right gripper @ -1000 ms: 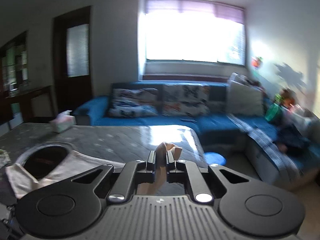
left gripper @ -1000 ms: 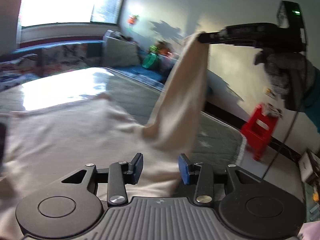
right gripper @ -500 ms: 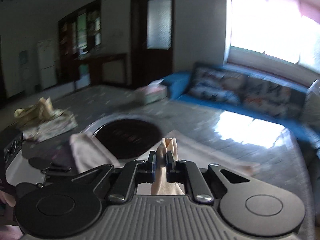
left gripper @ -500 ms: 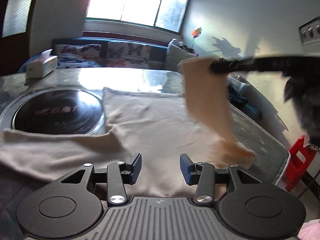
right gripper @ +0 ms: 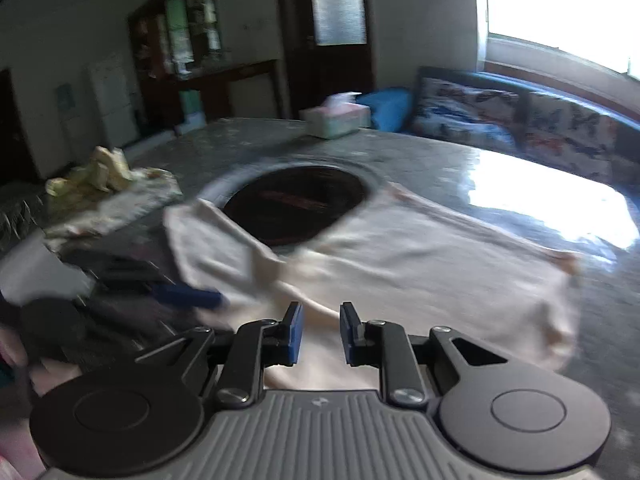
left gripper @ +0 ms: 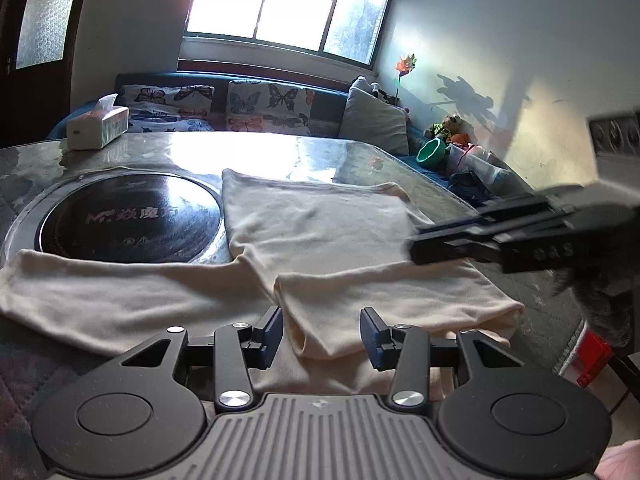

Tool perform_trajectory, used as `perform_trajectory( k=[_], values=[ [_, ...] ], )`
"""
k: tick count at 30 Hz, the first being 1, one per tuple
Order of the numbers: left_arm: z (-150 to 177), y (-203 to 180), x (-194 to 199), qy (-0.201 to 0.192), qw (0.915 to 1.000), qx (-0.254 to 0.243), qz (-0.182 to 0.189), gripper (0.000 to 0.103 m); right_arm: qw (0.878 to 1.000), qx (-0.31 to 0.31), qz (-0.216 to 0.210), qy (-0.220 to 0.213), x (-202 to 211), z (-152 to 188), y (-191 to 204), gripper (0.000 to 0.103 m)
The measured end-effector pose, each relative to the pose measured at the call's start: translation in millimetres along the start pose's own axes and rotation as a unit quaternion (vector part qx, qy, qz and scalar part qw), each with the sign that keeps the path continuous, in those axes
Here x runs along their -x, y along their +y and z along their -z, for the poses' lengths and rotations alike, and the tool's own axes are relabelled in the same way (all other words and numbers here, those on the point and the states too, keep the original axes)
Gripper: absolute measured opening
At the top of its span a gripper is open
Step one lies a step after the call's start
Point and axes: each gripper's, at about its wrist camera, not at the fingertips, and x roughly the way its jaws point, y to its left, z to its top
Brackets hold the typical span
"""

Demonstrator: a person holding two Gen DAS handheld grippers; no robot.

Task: Fold clothes

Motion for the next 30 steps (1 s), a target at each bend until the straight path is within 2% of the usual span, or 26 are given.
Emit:
perform_trajectory(
  k=[4,7,10,12,20,21,23,24,28,30],
  values=[
    [-4,4,-6,-0.003,1.0,0.004,-0.004,0.046,0.997,-0.011,0.067,0.025,13,24,-39,0.019],
    [-10,15,-9,-0.004,0.9996,0.013,-0.023,0.046,0.996,-0.019,0.084,0.032,18,35,-64,0.019],
    [-16,29,-13,-0.001,0.9983,0.03,-0.049,0.046,0.997,-0.013,0.075,0.032,16,36,-80,0.021],
    [-18,37,-14,0.001,0.9972,0.037,-0.065,0.046,0.998,0.0,0.062,0.029,11,34,-86,0.026],
    [-17,57,-24,0.03,0.9924,0.044,-0.111,0.045,0.996,0.056,-0.003,0.065,-14,26,-104,0.026],
    [-16,58,-26,0.035,0.9917,0.045,-0.115,0.045,0.996,0.058,-0.01,0.07,-16,26,-107,0.024],
    [-14,60,-28,0.038,0.9912,0.045,-0.118,0.045,0.995,0.062,-0.017,0.074,-17,25,-109,0.014],
    [-14,59,-29,0.038,0.9912,0.042,-0.12,0.045,0.995,0.065,-0.02,0.074,-16,24,-109,0.004],
    [-15,58,-31,0.039,0.9904,0.039,-0.126,0.044,0.994,0.083,-0.013,0.069,-7,25,-105,0.002],
    [-14,58,-31,0.039,0.9903,0.038,-0.128,0.044,0.996,0.07,-0.004,0.062,0,27,-109,0.002]
  ],
)
